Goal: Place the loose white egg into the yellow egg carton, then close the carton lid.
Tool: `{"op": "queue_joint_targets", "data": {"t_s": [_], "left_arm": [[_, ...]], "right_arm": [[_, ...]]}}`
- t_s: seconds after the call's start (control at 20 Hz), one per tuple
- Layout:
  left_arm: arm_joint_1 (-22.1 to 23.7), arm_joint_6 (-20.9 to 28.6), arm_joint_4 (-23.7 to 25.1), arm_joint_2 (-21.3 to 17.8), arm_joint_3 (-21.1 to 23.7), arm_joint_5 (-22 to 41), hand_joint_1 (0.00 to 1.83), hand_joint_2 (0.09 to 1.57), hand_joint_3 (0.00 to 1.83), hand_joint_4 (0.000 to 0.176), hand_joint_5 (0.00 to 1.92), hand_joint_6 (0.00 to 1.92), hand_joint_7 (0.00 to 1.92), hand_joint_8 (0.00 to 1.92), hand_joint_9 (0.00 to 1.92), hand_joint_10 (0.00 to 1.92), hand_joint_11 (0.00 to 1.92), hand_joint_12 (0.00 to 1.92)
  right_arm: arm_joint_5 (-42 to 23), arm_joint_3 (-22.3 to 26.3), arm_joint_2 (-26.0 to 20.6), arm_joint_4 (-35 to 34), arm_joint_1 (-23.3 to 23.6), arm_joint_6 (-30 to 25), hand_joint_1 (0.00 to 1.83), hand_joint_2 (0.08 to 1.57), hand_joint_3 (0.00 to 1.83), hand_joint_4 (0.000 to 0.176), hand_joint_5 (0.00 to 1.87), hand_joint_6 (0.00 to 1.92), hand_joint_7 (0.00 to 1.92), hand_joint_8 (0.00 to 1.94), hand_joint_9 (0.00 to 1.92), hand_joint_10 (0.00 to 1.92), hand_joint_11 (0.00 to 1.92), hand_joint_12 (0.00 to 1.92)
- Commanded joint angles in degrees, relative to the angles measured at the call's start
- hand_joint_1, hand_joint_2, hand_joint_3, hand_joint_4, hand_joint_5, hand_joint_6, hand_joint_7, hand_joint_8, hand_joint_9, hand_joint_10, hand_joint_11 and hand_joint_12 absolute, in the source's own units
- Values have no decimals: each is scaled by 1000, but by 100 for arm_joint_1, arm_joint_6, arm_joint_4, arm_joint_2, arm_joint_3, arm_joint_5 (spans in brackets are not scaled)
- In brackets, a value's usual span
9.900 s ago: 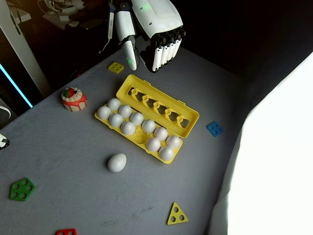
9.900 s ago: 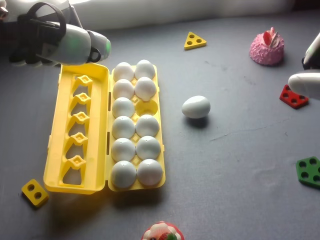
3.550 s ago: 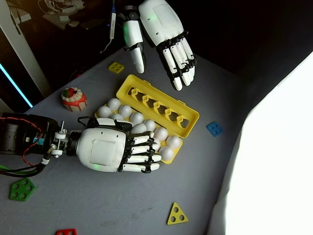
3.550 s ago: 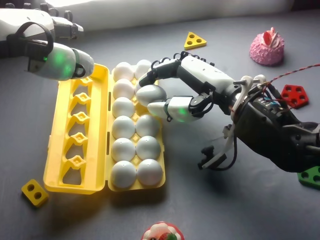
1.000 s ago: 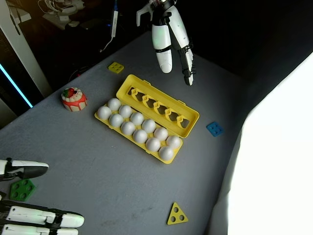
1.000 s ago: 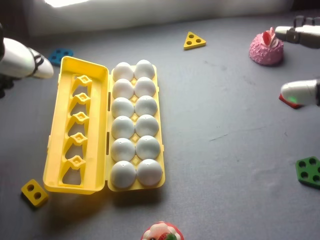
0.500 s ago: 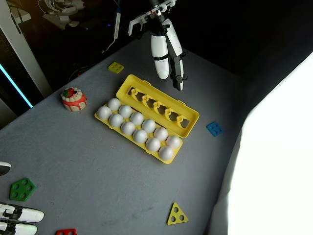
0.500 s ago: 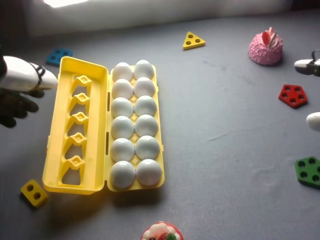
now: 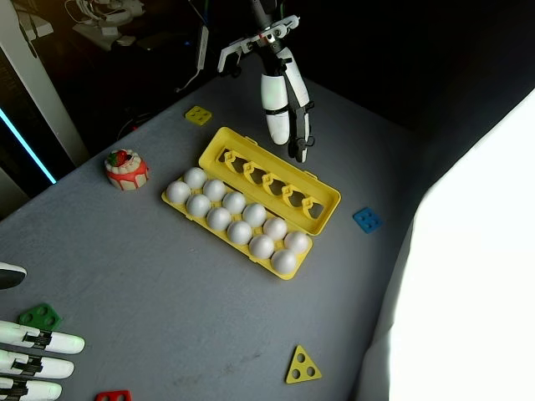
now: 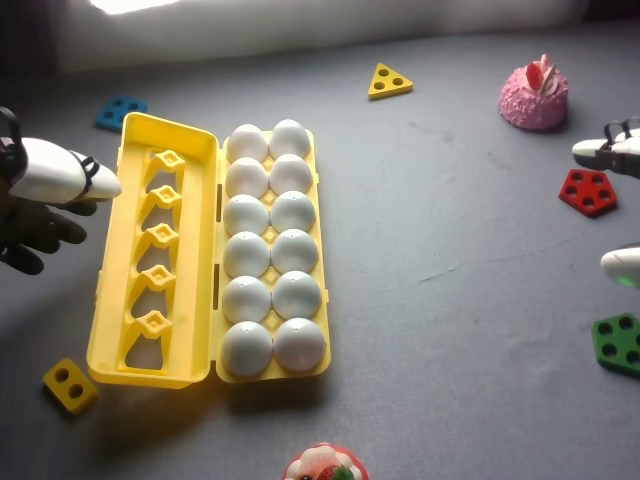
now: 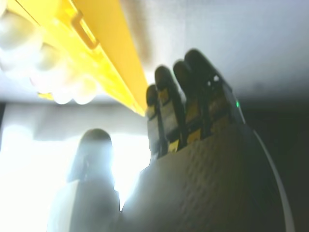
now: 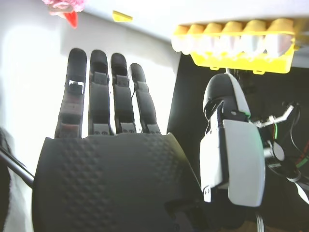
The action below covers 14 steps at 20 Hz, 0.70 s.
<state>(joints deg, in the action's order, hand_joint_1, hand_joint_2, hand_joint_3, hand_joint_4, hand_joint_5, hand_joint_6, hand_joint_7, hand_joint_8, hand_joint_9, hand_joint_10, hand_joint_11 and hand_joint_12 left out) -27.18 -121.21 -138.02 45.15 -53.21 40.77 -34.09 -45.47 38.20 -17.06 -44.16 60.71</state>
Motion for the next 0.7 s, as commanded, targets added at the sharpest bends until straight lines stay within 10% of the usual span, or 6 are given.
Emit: {"op": "queue_joint_targets", "data": {"t_s": [0.0, 0.65], "left_arm": [[-23, 126, 186, 24, -52, -178, 207, 1377, 1, 31, 343, 20, 435, 16, 72, 718, 0, 1370], [-301, 1211, 88, 249, 69, -287, 201, 1375, 1, 22, 376, 23, 448, 17, 107, 667, 0, 1369]], "right_arm": [[-709, 1, -32, 5, 23, 9, 256, 1149, 2, 0, 239, 2, 318, 0, 314, 5, 0, 982], [-881, 27, -25, 5, 6, 23, 245, 1153, 0, 0, 253, 4, 325, 3, 310, 4, 0, 964]]}}
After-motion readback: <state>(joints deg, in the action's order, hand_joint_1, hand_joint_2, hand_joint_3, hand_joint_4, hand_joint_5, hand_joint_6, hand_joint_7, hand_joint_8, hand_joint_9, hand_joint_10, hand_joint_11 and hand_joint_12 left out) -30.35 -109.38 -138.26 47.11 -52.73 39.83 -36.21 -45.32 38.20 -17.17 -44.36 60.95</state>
